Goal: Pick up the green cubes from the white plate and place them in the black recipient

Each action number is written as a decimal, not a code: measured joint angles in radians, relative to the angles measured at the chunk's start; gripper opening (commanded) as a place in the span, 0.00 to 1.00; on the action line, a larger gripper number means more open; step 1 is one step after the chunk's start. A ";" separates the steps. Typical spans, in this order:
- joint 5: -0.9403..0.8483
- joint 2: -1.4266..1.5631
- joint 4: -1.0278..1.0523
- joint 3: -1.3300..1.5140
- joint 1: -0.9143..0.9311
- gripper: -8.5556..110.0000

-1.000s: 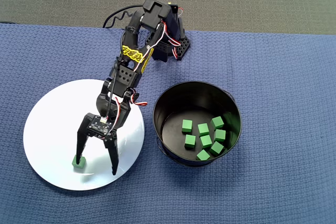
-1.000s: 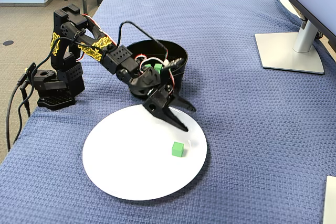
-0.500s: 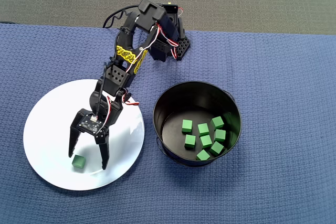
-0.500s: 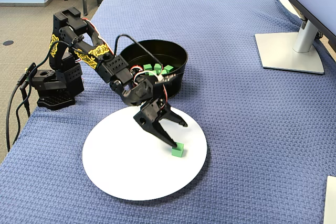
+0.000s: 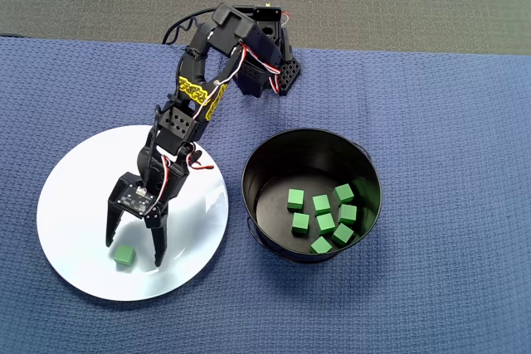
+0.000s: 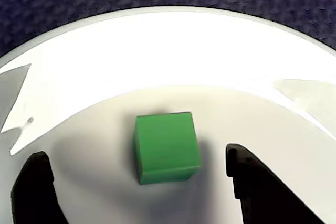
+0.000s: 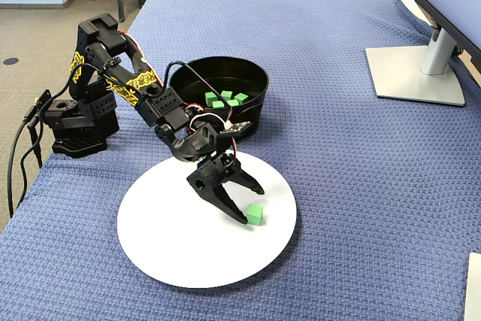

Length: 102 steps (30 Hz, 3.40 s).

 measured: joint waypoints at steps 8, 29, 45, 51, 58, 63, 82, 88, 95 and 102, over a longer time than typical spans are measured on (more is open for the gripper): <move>0.002 -0.048 0.020 -0.069 0.000 0.38; 0.057 -0.091 -0.012 -0.091 0.002 0.07; 0.604 0.704 0.434 0.206 -0.112 0.07; 1.071 0.930 0.922 0.094 -0.331 0.07; 1.528 1.051 1.115 0.156 -0.706 0.07; 1.713 1.069 1.072 0.311 -0.805 0.30; 1.758 1.525 1.161 0.563 -0.663 0.09; 1.759 1.822 1.178 0.824 -0.574 0.07; 1.729 1.965 1.233 0.983 -0.520 0.07; 1.720 1.987 1.321 0.989 -0.517 0.07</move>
